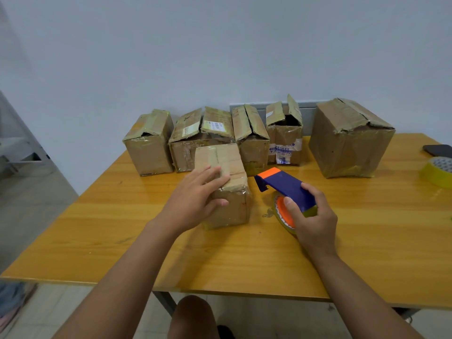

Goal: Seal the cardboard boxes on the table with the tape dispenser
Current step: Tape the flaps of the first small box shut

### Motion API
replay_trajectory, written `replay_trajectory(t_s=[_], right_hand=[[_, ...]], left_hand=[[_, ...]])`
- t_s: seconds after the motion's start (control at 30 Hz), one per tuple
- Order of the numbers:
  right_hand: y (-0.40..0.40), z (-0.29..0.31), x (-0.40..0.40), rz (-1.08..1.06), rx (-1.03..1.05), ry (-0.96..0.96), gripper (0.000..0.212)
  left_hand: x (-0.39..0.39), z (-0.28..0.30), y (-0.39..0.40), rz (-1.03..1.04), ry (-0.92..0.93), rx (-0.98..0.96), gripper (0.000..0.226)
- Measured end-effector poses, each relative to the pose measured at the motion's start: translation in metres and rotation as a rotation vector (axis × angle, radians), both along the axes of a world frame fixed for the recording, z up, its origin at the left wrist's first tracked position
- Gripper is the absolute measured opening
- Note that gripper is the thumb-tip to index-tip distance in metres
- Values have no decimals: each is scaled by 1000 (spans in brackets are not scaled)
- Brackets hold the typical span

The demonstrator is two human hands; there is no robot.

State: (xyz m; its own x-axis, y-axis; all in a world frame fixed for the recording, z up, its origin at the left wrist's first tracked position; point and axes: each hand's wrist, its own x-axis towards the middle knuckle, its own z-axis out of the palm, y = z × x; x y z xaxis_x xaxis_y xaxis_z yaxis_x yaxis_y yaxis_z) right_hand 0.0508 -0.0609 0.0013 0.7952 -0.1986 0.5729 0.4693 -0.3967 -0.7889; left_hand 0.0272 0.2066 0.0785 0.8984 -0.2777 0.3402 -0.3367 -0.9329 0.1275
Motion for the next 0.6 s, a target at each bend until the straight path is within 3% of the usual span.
replay_trajectory(t_s=[0.07, 0.23, 0.6], right_hand=[[-1, -1, 1, -9, -1, 3, 54], [-1, 0, 0, -9, -18, 11, 53], [0, 3, -3, 41, 53, 58, 56]], left_hand=[[-2, 4, 1, 7, 4, 34, 58], [-9, 3, 4, 29, -8, 43, 58], [-12, -9, 0, 6, -266, 18, 40]])
